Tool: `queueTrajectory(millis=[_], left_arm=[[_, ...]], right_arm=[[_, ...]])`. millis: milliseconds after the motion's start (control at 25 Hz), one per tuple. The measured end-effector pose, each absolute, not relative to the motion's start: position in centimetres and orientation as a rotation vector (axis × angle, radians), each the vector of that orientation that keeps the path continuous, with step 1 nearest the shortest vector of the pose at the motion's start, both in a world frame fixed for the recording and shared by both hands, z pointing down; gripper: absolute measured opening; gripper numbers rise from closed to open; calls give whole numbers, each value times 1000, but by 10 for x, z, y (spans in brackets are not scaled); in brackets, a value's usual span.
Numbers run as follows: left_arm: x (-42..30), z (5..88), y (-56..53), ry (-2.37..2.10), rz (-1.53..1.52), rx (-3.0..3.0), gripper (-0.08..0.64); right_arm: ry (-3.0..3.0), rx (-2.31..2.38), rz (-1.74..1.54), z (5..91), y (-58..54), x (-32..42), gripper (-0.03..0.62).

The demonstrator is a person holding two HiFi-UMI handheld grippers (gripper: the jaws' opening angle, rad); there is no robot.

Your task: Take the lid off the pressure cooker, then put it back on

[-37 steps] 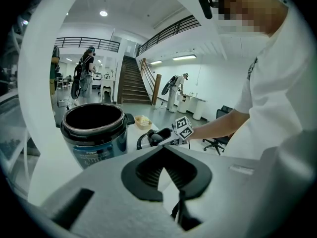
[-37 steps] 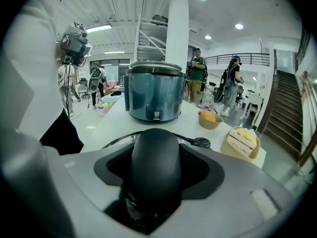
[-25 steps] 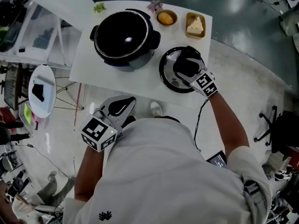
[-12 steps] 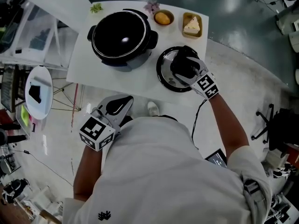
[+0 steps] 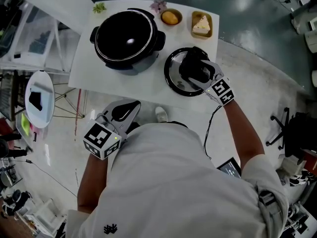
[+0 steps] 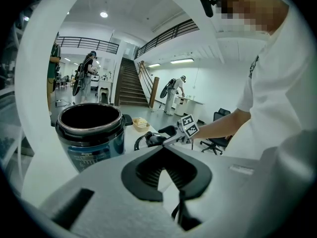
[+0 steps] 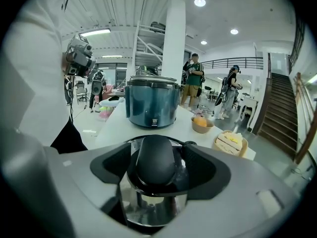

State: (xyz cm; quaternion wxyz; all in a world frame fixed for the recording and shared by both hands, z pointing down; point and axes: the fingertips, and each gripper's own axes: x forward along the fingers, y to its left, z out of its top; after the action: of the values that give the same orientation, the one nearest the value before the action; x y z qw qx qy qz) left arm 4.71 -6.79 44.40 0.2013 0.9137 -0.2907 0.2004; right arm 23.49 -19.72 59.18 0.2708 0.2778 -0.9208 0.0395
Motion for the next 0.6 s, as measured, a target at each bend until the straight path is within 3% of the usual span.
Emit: queueTrajectory(millis=[600], left_arm=[[43,446,-65,-830,568,2537,6]], right_arm=[[-2468,670,109,614,-204,218,357]])
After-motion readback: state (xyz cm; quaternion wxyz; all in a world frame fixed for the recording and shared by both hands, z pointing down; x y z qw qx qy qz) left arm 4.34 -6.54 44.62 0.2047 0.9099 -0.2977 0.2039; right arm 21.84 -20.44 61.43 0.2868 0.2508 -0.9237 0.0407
